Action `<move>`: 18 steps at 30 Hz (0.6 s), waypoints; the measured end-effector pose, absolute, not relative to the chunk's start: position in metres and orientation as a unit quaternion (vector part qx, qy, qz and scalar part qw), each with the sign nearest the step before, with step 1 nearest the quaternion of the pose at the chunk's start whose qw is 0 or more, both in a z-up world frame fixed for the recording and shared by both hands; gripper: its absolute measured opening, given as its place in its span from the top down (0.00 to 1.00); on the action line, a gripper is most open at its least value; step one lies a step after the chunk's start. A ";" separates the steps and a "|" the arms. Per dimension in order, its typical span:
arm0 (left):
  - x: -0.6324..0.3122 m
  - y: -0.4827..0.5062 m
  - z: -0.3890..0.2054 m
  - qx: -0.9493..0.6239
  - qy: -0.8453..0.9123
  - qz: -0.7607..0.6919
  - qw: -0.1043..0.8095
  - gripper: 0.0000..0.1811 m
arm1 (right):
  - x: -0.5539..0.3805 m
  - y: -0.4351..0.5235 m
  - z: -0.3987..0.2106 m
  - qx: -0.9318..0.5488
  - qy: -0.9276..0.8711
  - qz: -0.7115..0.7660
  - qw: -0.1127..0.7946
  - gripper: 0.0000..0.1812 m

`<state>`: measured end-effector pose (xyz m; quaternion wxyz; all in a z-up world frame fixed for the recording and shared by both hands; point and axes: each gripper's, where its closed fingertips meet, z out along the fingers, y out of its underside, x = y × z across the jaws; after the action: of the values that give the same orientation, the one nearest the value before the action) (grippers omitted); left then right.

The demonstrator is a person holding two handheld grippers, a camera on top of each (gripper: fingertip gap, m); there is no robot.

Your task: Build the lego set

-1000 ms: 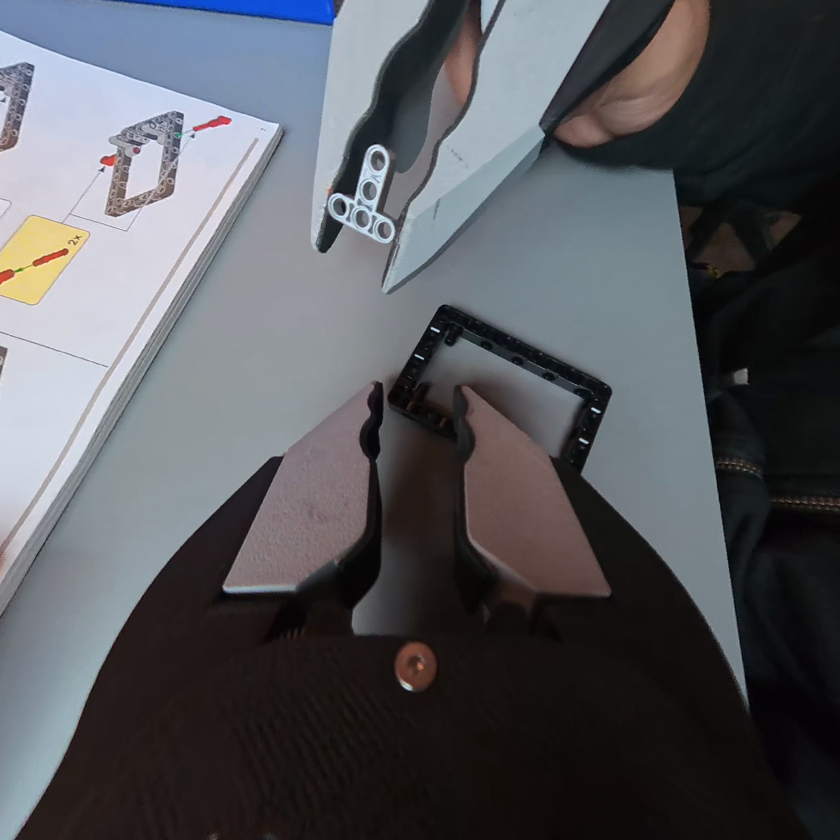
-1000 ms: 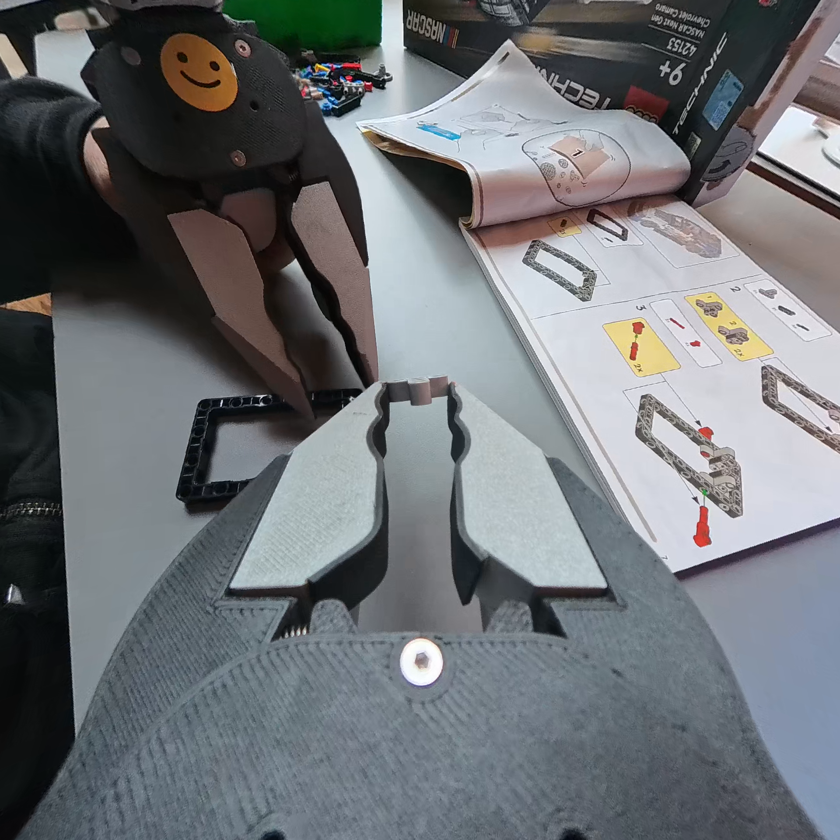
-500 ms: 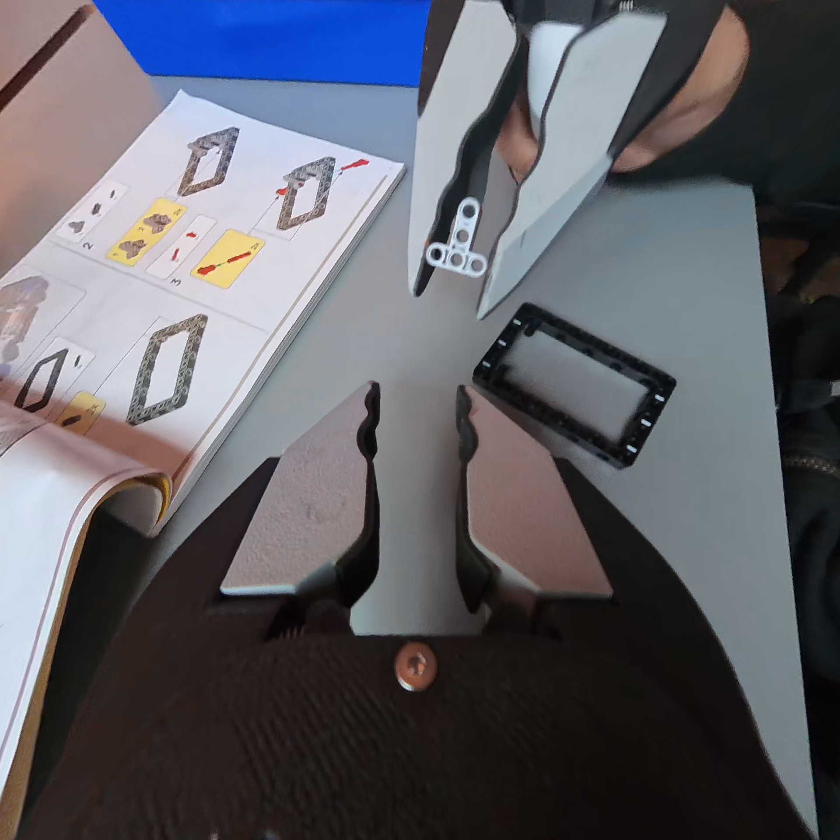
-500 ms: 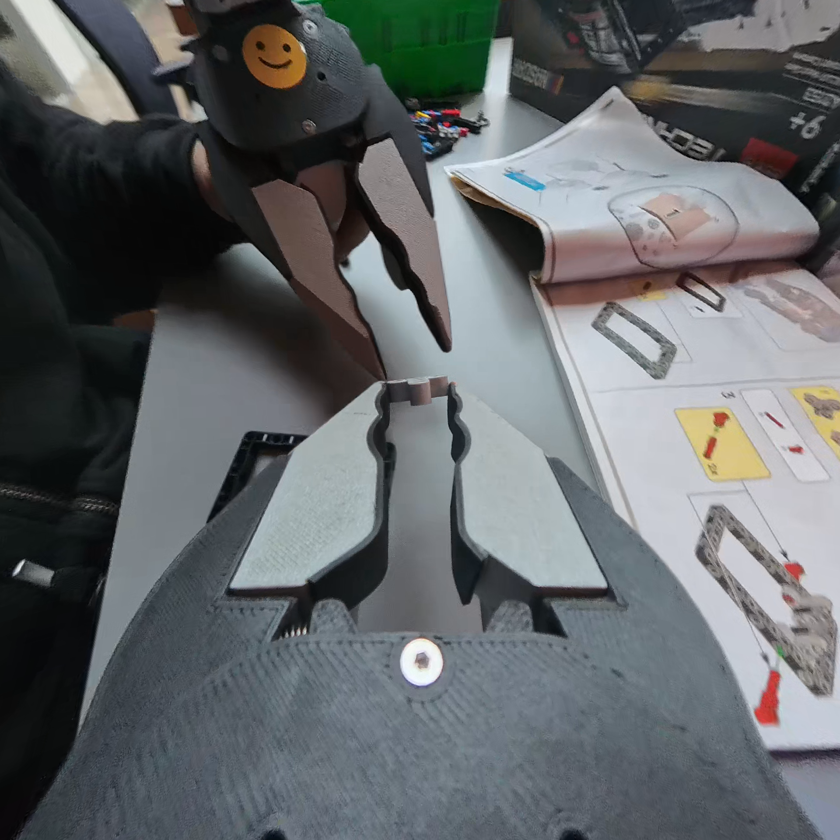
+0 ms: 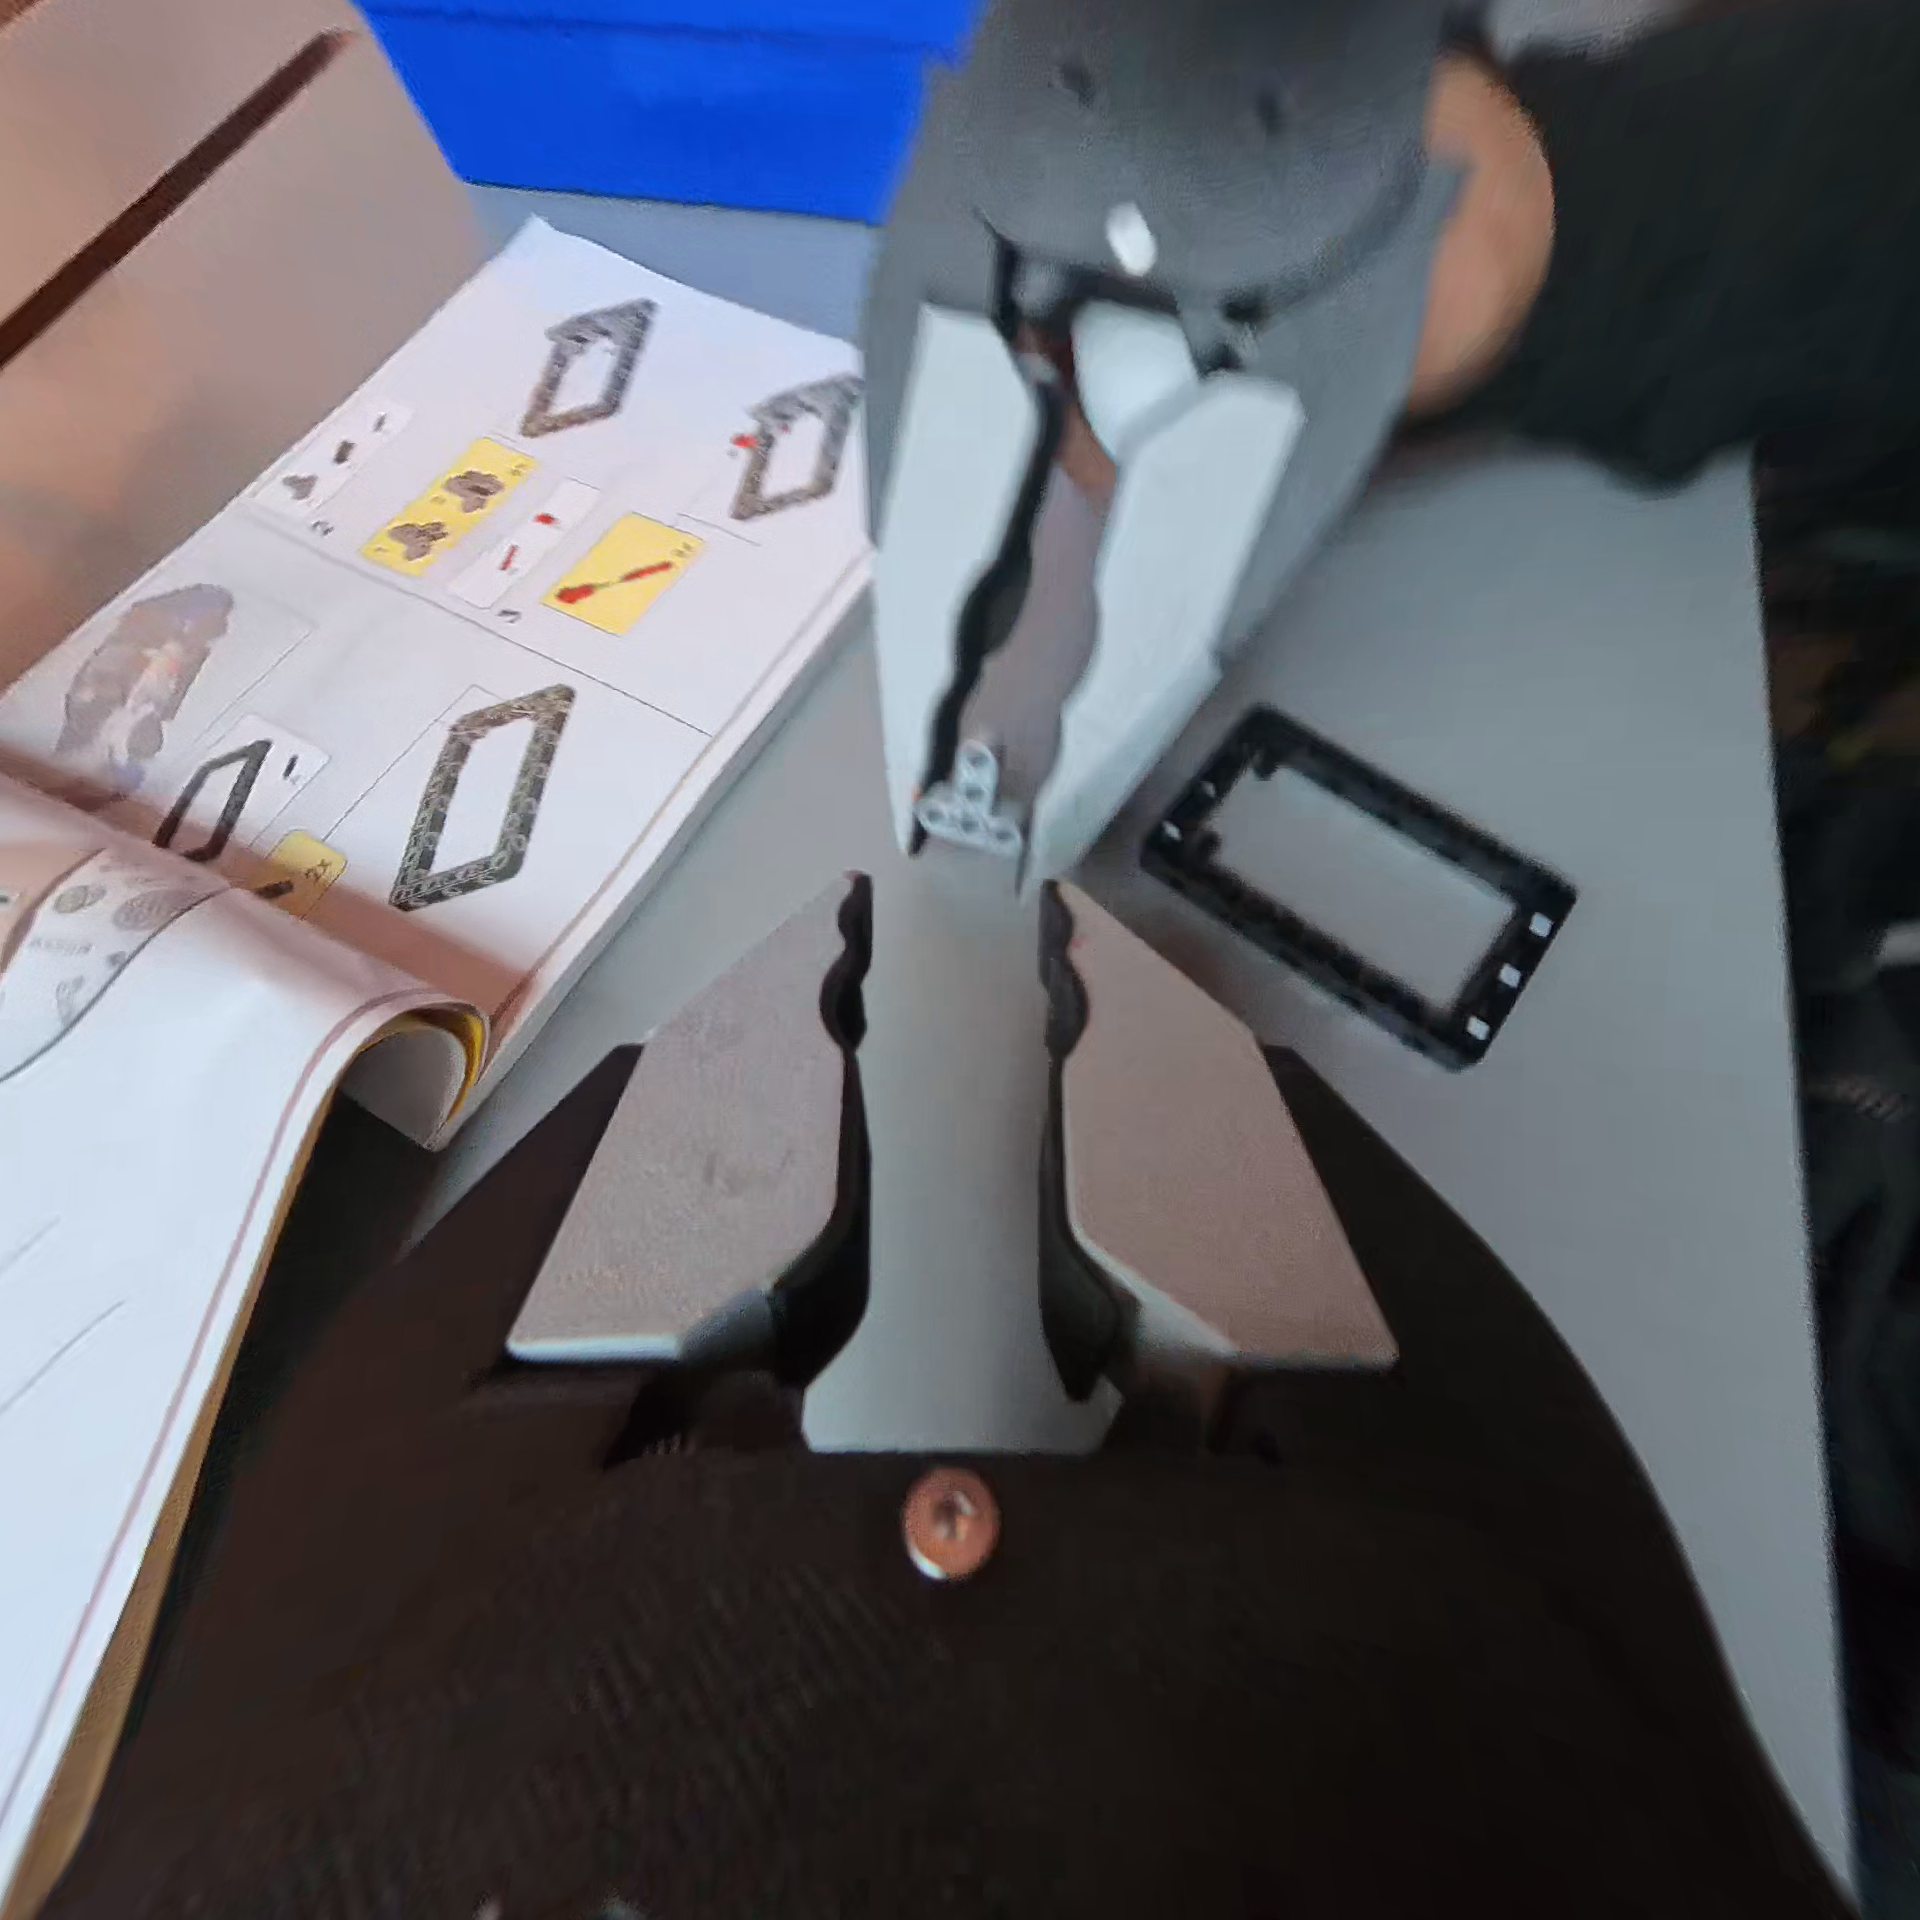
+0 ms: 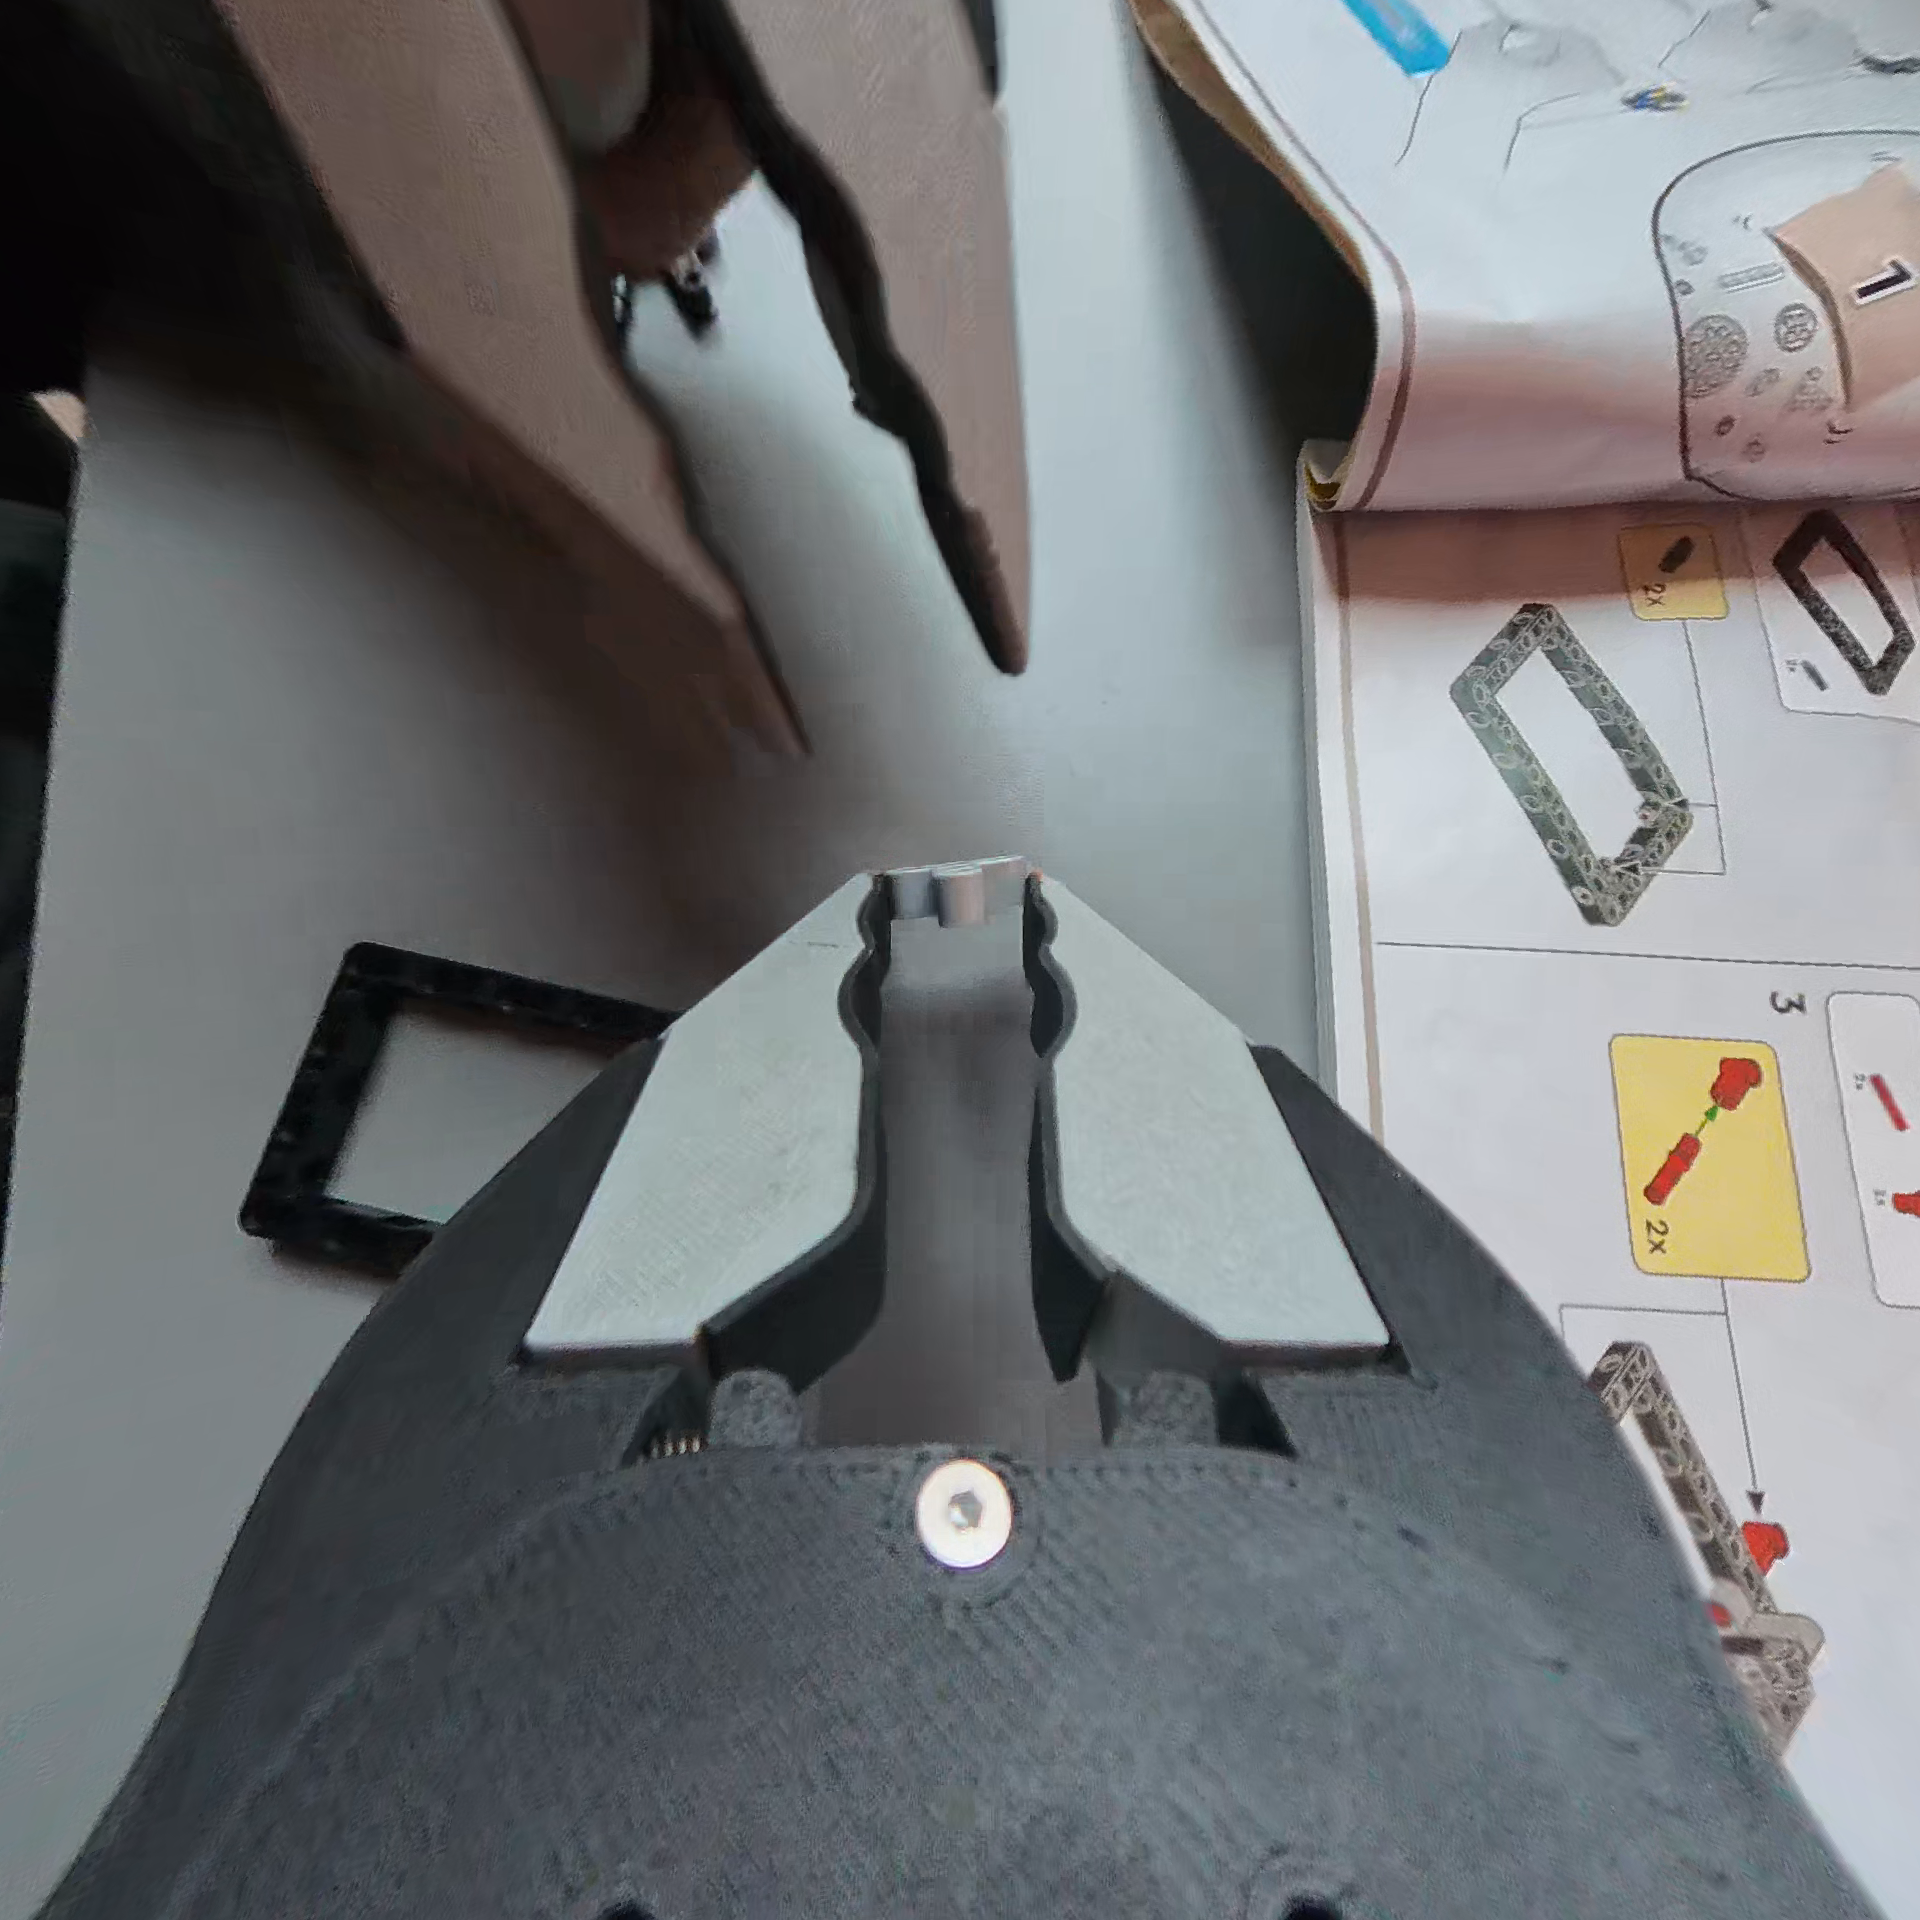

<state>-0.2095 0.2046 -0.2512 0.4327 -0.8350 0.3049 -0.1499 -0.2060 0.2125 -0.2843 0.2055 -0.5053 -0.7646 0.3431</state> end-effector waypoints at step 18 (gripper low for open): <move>-0.190 0.210 -0.255 -0.840 0.278 -0.238 0.401 0.89 | -0.212 0.202 -0.296 -0.490 -0.796 0.283 0.214 0.88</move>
<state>-0.1897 0.2095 -0.2550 0.4012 -0.8399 0.2777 -0.2375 -0.2115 0.2017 -0.2958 0.2136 -0.4901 -0.7964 0.2828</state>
